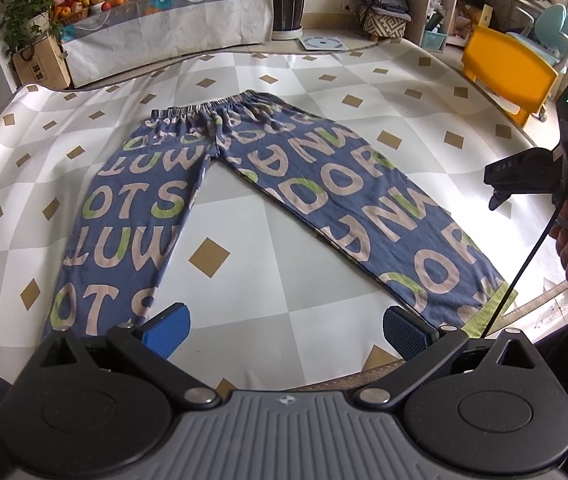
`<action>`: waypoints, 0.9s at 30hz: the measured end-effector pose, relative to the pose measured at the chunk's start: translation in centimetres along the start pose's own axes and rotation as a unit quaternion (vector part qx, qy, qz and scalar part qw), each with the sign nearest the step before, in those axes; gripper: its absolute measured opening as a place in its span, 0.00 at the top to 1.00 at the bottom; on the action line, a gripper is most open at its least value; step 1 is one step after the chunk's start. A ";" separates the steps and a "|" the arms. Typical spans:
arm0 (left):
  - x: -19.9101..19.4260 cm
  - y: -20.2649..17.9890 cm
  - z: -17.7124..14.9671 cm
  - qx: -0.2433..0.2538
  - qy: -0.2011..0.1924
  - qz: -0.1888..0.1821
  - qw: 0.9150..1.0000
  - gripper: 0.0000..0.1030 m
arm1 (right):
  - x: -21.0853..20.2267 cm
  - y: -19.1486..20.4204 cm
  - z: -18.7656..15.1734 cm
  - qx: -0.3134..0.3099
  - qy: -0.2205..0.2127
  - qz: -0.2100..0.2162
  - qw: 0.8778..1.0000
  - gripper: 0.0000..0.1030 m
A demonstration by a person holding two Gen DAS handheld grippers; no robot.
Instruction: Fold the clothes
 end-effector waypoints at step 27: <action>-2.8 2.8 -1.4 -0.030 -0.015 0.008 0.999 0.00 | -1.9 3.1 -1.3 -0.046 0.001 0.102 0.994 0.11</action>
Point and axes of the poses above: each gripper's, at about its wrist camera, not at the fingertips, and x roughly the way its jaws point, y to its left, z to its top, the point moved 3 cm from there along x, roughly the way its jaws point, and after that the axes turned 4 degrees about z, right-handed, at the moved point
